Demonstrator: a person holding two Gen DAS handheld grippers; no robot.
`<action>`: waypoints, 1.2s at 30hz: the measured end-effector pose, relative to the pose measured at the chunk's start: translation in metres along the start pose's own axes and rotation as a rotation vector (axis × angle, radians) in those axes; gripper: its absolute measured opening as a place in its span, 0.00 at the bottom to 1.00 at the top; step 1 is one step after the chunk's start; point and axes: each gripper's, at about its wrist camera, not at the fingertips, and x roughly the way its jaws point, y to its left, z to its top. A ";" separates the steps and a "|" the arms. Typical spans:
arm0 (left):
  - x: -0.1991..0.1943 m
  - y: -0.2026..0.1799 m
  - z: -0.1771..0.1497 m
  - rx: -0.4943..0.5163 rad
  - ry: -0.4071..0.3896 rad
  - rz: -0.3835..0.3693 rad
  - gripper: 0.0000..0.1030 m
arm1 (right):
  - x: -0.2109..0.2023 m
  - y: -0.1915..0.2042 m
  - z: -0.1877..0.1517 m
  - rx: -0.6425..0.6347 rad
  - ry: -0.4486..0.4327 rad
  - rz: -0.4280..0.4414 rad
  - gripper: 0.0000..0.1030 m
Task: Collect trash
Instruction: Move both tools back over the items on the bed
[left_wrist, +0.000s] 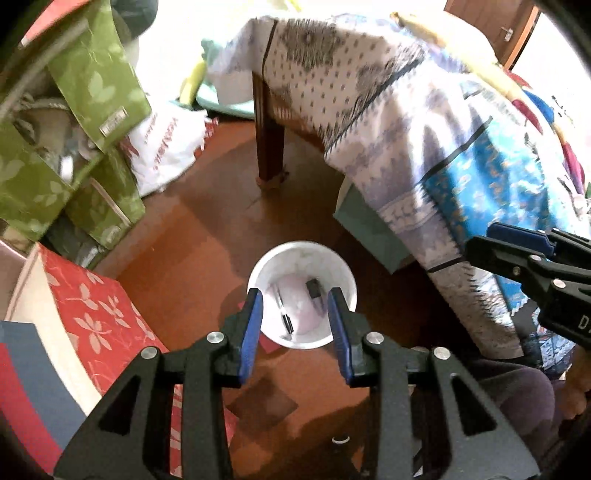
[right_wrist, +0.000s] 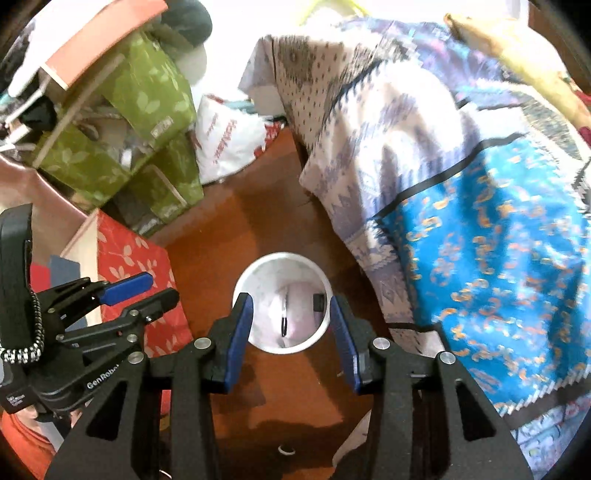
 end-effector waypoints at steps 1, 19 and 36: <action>-0.009 -0.002 0.001 0.002 -0.012 0.011 0.34 | -0.009 -0.001 -0.001 0.003 -0.017 0.001 0.38; -0.154 -0.101 -0.005 0.115 -0.299 -0.018 0.41 | -0.182 -0.039 -0.051 0.065 -0.364 -0.107 0.38; -0.203 -0.253 0.008 0.261 -0.402 -0.211 0.64 | -0.291 -0.142 -0.118 0.238 -0.549 -0.324 0.38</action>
